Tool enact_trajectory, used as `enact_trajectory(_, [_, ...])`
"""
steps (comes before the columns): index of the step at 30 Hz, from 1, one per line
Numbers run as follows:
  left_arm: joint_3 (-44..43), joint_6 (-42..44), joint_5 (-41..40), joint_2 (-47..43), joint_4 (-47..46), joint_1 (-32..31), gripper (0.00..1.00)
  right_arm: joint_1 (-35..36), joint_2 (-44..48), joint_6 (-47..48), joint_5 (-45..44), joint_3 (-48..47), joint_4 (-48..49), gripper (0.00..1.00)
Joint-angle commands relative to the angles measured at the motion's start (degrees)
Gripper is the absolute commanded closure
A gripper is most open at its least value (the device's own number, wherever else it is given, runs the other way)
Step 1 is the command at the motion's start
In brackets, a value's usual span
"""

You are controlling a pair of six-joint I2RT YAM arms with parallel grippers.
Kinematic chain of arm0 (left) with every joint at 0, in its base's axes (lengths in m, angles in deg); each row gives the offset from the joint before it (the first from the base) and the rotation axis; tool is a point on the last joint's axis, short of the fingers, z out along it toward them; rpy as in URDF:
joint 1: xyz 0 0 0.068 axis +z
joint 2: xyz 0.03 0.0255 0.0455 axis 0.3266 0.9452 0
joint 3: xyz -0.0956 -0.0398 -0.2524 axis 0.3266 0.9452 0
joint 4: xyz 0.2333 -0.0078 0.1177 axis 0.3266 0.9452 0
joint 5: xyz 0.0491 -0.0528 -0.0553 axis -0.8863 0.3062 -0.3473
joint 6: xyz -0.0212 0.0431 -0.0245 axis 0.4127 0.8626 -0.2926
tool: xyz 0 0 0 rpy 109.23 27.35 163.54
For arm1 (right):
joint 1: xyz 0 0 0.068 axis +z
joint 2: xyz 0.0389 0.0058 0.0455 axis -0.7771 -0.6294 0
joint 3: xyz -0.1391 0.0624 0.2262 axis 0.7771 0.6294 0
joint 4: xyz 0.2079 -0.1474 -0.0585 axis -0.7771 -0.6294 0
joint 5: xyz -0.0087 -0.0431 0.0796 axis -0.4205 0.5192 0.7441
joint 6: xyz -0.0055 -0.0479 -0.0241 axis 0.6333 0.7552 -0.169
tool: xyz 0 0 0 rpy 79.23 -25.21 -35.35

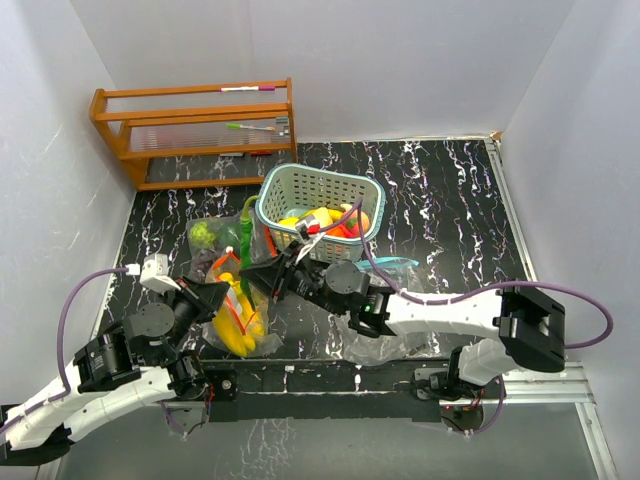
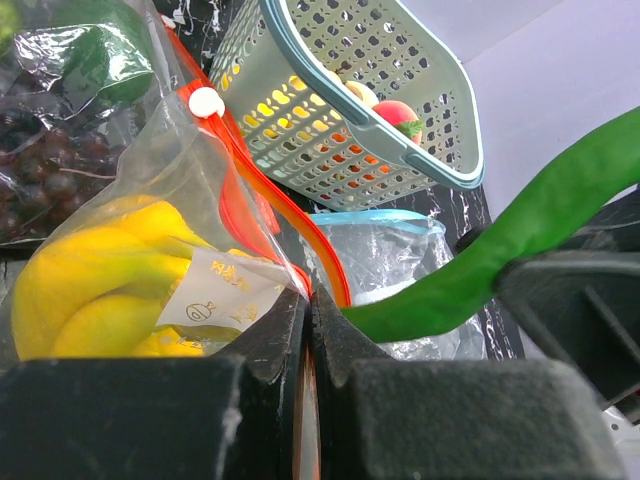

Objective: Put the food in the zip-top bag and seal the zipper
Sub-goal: Place the fake vegetable in the zipper food storage bag.

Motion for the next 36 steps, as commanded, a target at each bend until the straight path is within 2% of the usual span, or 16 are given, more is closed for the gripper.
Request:
enact_trajectory(1, [0.0, 0.0, -0.2, -0.6, -0.3, -0.1, 1.00, 1.9, -1.7, -2.1, 1.5, -2.6, -2.8, 0.92])
enact_trajectory(15, [-0.1, 0.1, -1.0, -1.5, 0.6, -0.1, 1.00, 6.6, -0.2, -2.2, 4.7, -2.5, -20.3, 0.92])
enact_trajectory(19, [0.4, 0.1, -0.8, -1.2, 0.1, -0.1, 1.00, 6.8, -0.2, -3.8, 2.1, -0.3, -18.3, 0.92])
enact_trajectory(23, [0.3, 0.2, -0.7, -0.6, 0.0, -0.1, 1.00, 6.9, -0.5, -3.8, -5.1, -0.4, -15.1, 0.92])
enact_trajectory(29, [-0.7, 0.3, -0.9, -0.6, 1.1, -0.1, 1.00, 6.9, 1.0, -0.1, -13.0, -2.3, -15.9, 0.92])
enact_trajectory(36, [0.6, -0.6, -0.8, -1.5, 0.7, -0.1, 1.00, 6.9, -0.9, -0.2, -16.8, -2.3, -9.9, 0.92])
